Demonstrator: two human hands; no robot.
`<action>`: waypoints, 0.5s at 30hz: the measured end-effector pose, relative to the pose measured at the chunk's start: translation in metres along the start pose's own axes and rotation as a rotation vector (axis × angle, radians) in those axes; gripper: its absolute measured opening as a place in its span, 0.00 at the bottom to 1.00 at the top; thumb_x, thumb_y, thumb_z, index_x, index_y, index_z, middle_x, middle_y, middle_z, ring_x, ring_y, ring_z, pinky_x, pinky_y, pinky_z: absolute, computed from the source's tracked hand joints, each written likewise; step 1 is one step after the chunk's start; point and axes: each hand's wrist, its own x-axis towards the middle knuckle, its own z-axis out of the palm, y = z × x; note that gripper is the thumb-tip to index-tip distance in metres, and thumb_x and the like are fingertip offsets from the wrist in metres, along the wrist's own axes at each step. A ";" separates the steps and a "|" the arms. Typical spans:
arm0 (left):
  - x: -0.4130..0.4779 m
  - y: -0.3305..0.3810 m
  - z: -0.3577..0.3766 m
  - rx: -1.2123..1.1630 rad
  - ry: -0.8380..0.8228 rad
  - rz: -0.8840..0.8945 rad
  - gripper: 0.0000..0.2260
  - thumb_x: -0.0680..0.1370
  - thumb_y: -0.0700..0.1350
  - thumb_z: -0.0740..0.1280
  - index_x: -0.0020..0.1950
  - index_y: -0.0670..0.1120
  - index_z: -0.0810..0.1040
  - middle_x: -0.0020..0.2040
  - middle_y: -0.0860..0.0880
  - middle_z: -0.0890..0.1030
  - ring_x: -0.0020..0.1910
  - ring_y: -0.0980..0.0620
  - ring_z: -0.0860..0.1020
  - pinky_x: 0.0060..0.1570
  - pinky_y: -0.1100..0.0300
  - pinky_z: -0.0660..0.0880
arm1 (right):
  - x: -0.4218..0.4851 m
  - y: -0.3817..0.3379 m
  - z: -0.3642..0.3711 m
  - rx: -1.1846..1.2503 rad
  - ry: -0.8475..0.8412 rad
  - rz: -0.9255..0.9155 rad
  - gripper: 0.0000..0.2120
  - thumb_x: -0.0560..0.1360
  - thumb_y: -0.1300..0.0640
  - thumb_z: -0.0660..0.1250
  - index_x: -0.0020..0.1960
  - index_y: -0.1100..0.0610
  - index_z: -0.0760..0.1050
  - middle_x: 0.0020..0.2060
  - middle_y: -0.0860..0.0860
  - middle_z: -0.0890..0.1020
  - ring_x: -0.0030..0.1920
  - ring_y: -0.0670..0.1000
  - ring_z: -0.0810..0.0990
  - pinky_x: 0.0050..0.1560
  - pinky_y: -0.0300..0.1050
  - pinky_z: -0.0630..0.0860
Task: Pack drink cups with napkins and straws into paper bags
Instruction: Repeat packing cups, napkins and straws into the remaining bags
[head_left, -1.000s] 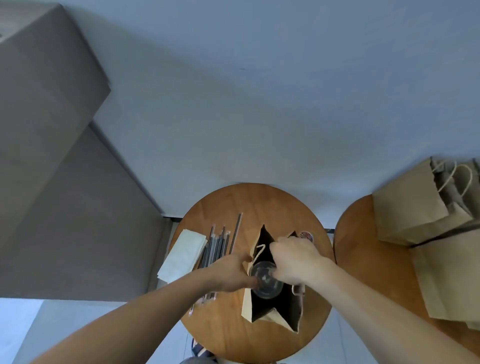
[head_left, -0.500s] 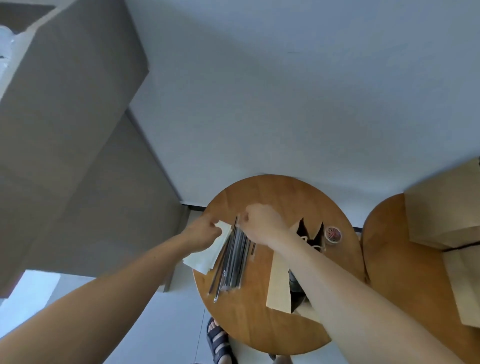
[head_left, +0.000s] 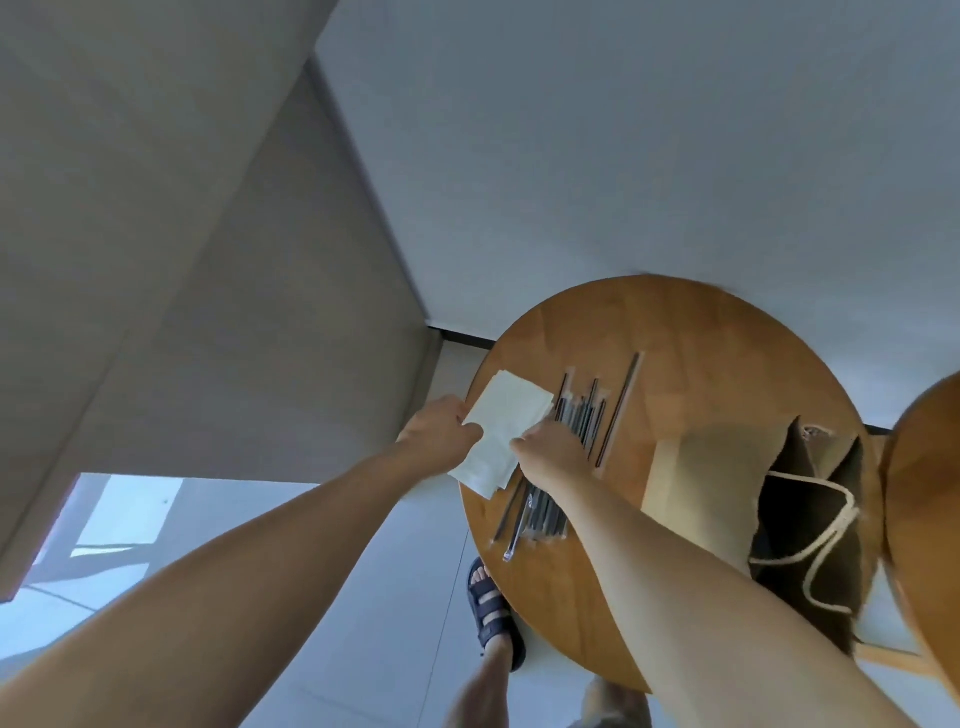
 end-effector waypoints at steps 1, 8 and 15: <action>0.004 -0.005 0.001 -0.008 0.003 -0.025 0.18 0.77 0.47 0.61 0.67 0.49 0.71 0.57 0.50 0.77 0.45 0.54 0.74 0.34 0.64 0.68 | 0.006 0.001 0.009 0.032 0.002 0.028 0.17 0.77 0.57 0.62 0.31 0.57 0.61 0.25 0.50 0.67 0.24 0.49 0.66 0.25 0.40 0.61; 0.021 -0.024 0.010 -0.086 0.017 -0.079 0.18 0.77 0.47 0.61 0.68 0.51 0.72 0.54 0.54 0.75 0.39 0.57 0.72 0.29 0.65 0.68 | 0.028 0.013 0.040 0.118 0.035 0.210 0.17 0.75 0.46 0.66 0.38 0.59 0.73 0.30 0.50 0.78 0.28 0.50 0.77 0.27 0.39 0.70; 0.024 -0.028 0.021 -0.114 0.025 -0.020 0.18 0.79 0.47 0.63 0.69 0.49 0.72 0.65 0.51 0.76 0.53 0.54 0.73 0.34 0.69 0.65 | 0.035 0.020 0.048 0.045 0.117 0.160 0.21 0.77 0.41 0.63 0.36 0.57 0.75 0.31 0.50 0.80 0.30 0.49 0.80 0.27 0.38 0.70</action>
